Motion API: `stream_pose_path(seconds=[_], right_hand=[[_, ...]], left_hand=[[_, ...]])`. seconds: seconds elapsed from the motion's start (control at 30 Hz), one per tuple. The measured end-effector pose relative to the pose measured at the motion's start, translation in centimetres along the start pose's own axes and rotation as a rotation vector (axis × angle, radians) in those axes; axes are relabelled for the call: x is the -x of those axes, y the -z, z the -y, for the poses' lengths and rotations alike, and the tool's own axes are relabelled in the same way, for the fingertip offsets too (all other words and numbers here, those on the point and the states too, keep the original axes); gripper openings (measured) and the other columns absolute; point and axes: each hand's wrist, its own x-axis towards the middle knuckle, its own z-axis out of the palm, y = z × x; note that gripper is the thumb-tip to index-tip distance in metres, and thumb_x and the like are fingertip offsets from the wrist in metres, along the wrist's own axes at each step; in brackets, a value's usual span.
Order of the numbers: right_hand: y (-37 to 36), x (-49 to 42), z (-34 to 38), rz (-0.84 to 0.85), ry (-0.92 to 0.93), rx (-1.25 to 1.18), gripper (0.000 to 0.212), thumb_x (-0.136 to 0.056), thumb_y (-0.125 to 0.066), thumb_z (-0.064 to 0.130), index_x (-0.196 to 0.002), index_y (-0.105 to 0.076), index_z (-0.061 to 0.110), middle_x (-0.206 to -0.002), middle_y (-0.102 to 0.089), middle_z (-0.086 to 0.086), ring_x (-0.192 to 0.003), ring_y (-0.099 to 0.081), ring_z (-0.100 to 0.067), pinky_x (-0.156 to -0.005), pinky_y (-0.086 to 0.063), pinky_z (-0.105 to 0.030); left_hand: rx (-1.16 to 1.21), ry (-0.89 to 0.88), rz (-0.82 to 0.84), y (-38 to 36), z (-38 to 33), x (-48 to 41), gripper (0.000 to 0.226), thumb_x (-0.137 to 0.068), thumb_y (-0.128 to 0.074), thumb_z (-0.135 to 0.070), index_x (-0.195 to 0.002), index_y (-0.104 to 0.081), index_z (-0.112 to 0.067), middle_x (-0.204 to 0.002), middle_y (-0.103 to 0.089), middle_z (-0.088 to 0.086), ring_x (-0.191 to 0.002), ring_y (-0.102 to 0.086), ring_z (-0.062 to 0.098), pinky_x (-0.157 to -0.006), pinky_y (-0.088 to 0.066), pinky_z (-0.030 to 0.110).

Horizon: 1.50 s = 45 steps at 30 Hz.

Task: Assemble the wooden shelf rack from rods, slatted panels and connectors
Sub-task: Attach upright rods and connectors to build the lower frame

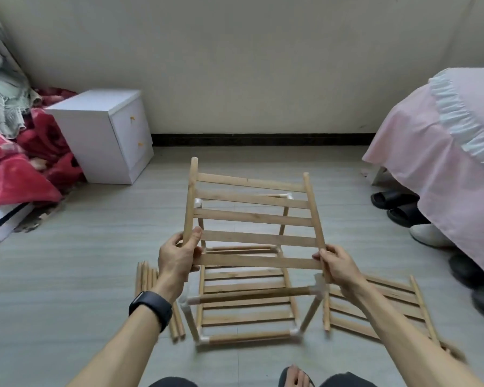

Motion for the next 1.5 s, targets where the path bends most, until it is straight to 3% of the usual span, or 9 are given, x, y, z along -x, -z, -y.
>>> stream_pose_path(seconds=[0.13, 0.27, 0.4, 0.73, 0.83, 0.97, 1.1, 1.33, 1.5], right_hand=[[0.1, -0.9, -0.1, 0.085, -0.031, -0.101, 0.012, -0.102, -0.06, 0.019, -0.107, -0.07, 0.019, -0.094, -0.075, 0.002, -0.088, -0.063, -0.013, -0.068, -0.042, -0.032], [0.0, -2.3, -0.5, 0.152, -0.084, -0.28, 0.023, -0.101, -0.061, 0.019, -0.122, -0.069, 0.023, -0.116, -0.075, 0.006, -0.107, -0.062, -0.015, -0.081, -0.046, -0.041], [-0.6, -3.3, -1.5, 0.155, -0.127, -0.319, 0.027, -0.102, -0.06, 0.015, -0.128, -0.066, 0.02, -0.118, -0.075, 0.005, -0.113, -0.063, -0.018, -0.08, -0.052, -0.042], [-2.8, -2.7, -3.2, 0.058, -0.085, -0.179, 0.014, -0.101, -0.061, 0.021, -0.112, -0.07, 0.018, -0.1, -0.078, 0.003, -0.098, -0.069, -0.02, -0.075, -0.05, -0.04], [-3.6, -2.0, -3.7, -0.059, -0.004, -0.053, 0.013, -0.098, -0.061, 0.025, -0.093, -0.072, 0.019, -0.094, -0.073, -0.007, -0.086, -0.066, -0.024, -0.066, -0.048, -0.036], [-3.9, -1.6, -4.0, -0.152, 0.098, 0.208, 0.019, -0.098, -0.058, 0.033, -0.089, -0.071, 0.022, -0.079, -0.072, -0.002, -0.067, -0.068, -0.02, -0.059, -0.052, -0.033], [-4.1, -1.5, -4.3, -0.182, 0.142, 0.408, 0.022, -0.099, -0.054, 0.034, -0.087, -0.068, 0.021, -0.072, -0.07, -0.004, -0.067, -0.067, -0.028, -0.065, -0.053, -0.039], [-4.2, -1.4, -4.7, -0.191, 0.192, 0.545, 0.027, -0.105, -0.048, 0.029, -0.086, -0.062, 0.015, -0.072, -0.063, -0.008, -0.067, -0.054, -0.024, -0.058, -0.035, -0.037], [-4.4, -0.9, -4.5, -0.2, 0.242, 0.526, 0.024, -0.106, -0.044, 0.026, -0.093, -0.061, 0.015, -0.075, -0.063, -0.006, -0.066, -0.054, -0.017, -0.055, -0.034, -0.034]], left_hand=[[0.01, -0.008, -0.023, -0.2, -0.2, -1.6, 0.03, -0.085, -0.072, -0.057, -0.1, -0.069, -0.032, -0.073, -0.071, 0.0, -0.069, -0.067, 0.015, -0.053, -0.051, 0.027], [0.005, -0.03, -0.038, -0.8, 0.2, -3.0, 0.04, -0.08, -0.072, -0.066, -0.103, -0.07, -0.034, -0.072, -0.072, -0.001, -0.069, -0.066, 0.013, -0.054, -0.05, 0.026], [-0.006, -0.012, -0.046, -1.2, 1.3, -4.1, 0.045, -0.079, -0.072, -0.066, -0.107, -0.071, -0.031, -0.076, -0.071, 0.0, -0.071, -0.066, 0.013, -0.055, -0.05, 0.027], [-0.027, 0.071, -0.068, -0.1, 3.6, -4.2, 0.031, -0.085, -0.071, -0.057, -0.098, -0.069, -0.03, -0.077, -0.069, 0.001, -0.072, -0.064, 0.014, -0.057, -0.051, 0.027], [-0.03, 0.103, -0.067, 0.0, 4.2, -4.0, 0.033, -0.086, -0.07, -0.059, -0.098, -0.072, -0.028, -0.074, -0.07, -0.001, -0.071, -0.065, 0.014, -0.055, -0.05, 0.026], [-0.048, 0.18, -0.113, 0.1, 5.1, -4.1, 0.037, -0.089, -0.068, -0.057, -0.092, -0.076, -0.021, -0.065, -0.07, -0.005, -0.062, -0.064, 0.01, -0.045, -0.048, 0.02], [-0.043, 0.262, -0.037, 0.7, 6.1, -4.5, 0.038, -0.095, -0.065, -0.047, -0.092, -0.076, -0.011, -0.07, -0.073, -0.003, -0.054, -0.063, 0.007, -0.046, -0.049, 0.023], [0.12, 0.373, 0.339, 2.3, 6.2, -5.3, 0.034, -0.101, -0.048, -0.033, -0.109, -0.078, -0.019, -0.116, -0.075, -0.005, -0.09, -0.057, 0.015, -0.08, -0.043, 0.034], [0.127, 0.434, 0.34, 3.1, 6.6, -4.9, 0.036, -0.102, -0.053, -0.036, -0.113, -0.069, -0.007, -0.109, -0.074, 0.011, -0.094, -0.073, 0.029, -0.077, -0.052, 0.039]])
